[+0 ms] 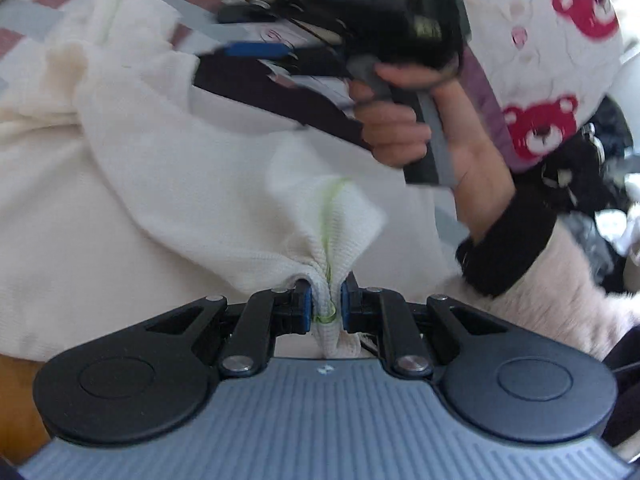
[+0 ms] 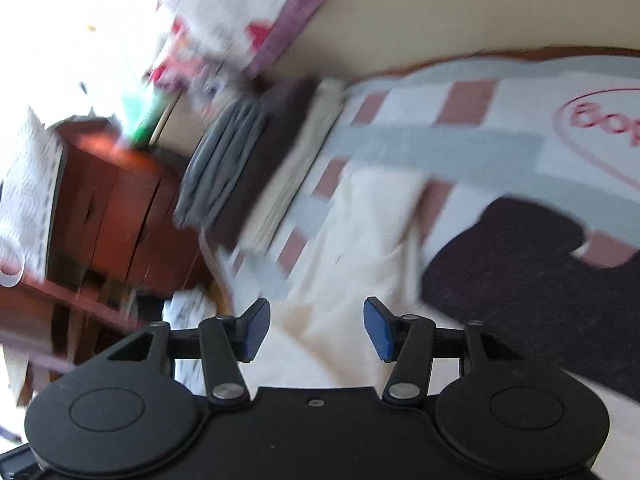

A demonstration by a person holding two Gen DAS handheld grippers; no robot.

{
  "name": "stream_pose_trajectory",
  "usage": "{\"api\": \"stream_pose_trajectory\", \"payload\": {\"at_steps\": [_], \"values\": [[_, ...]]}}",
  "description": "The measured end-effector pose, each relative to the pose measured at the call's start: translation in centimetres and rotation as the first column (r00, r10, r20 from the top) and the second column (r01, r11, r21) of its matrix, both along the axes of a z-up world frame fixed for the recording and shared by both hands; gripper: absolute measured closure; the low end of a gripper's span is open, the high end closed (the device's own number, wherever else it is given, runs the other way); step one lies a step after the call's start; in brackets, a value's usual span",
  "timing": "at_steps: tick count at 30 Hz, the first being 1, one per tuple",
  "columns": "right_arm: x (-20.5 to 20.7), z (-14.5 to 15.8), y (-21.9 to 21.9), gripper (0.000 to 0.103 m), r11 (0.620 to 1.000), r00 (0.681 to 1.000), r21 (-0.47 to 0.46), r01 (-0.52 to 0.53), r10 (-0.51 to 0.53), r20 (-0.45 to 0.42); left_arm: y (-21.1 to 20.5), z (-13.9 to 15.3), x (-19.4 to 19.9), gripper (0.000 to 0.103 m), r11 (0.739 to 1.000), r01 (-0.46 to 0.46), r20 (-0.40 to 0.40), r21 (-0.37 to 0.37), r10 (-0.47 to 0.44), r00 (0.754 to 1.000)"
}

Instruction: Fold clothes

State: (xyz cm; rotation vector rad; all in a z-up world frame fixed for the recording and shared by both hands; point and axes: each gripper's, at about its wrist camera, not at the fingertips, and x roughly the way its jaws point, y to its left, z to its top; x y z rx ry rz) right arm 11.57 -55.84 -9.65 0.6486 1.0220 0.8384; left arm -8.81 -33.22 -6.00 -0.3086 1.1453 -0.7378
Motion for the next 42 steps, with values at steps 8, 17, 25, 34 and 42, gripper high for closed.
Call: {"api": "stream_pose_trajectory", "payload": {"at_steps": [8,17,25,34,42], "values": [[-2.8,-0.4,5.0,0.045,0.942,0.965,-0.219,-0.253,0.263,0.016,0.3,2.3,-0.4,0.059,0.994,0.094,0.12,0.061,-0.101,0.988],[-3.7,2.4,2.0,0.04,0.914,0.968,-0.34,-0.222,0.249,0.037,14.2,0.7,4.3,0.047,0.905,-0.416,0.078,0.086,0.41,0.909],[-6.9,3.2,-0.6,0.04,0.953,0.996,-0.294,-0.07,0.049,-0.076,19.0,-5.3,8.3,0.047,0.75,-0.649,-0.189,-0.13,0.624,0.758],[-14.3,4.3,-6.2,0.035,0.961,0.988,-0.255,0.104,-0.13,-0.085,18.3,-8.7,11.3,0.047,0.707,-0.699,-0.238,-0.104,0.665,0.708],[-16.5,3.4,-9.7,0.035,0.971,0.96,-0.124,0.203,-0.222,-0.168,17.6,-9.6,12.2,0.047,0.71,-0.697,-0.227,-0.096,0.666,0.71]]}}
